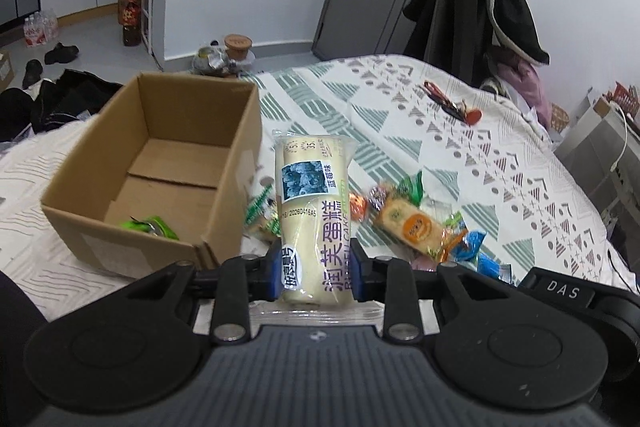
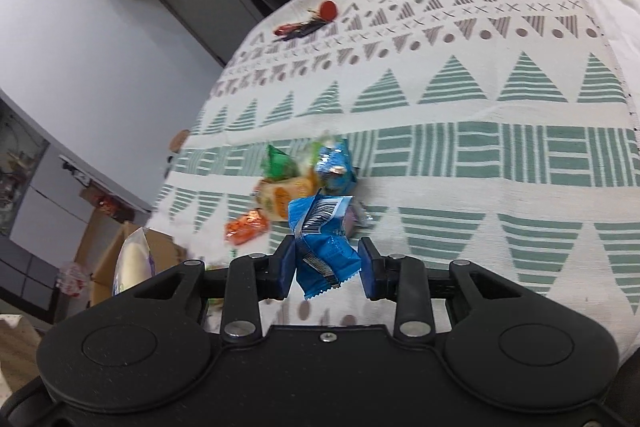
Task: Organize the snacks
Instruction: 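Place the cake bar in the box with the left tool while the right drops the blue candy in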
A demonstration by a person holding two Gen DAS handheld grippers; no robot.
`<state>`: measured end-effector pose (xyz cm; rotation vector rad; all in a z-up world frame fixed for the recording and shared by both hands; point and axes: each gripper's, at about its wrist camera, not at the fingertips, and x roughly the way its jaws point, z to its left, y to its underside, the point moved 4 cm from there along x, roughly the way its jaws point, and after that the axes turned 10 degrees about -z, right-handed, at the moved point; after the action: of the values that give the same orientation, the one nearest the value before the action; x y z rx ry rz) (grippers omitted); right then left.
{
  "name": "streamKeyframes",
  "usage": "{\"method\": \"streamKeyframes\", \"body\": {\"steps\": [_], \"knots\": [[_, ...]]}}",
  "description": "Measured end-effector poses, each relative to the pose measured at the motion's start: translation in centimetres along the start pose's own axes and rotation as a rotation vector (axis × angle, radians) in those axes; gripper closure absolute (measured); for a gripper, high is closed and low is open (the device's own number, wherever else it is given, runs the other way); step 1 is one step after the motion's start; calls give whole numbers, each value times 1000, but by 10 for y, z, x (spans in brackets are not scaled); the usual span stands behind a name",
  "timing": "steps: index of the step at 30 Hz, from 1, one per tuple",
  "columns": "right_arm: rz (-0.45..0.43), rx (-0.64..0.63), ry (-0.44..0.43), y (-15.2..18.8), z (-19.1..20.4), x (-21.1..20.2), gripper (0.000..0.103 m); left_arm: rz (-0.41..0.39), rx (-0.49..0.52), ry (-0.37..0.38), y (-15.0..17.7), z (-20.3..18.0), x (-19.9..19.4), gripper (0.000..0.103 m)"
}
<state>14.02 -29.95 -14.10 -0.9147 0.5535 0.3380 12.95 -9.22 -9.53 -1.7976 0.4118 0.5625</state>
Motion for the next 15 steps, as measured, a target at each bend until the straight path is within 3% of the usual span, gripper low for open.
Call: {"method": "streamKeyframes", "body": {"steps": [15], "knots": [[-7,-38,-160,-1,42,-11,71,-90,-41,-48,-42,44,-34,73]]}}
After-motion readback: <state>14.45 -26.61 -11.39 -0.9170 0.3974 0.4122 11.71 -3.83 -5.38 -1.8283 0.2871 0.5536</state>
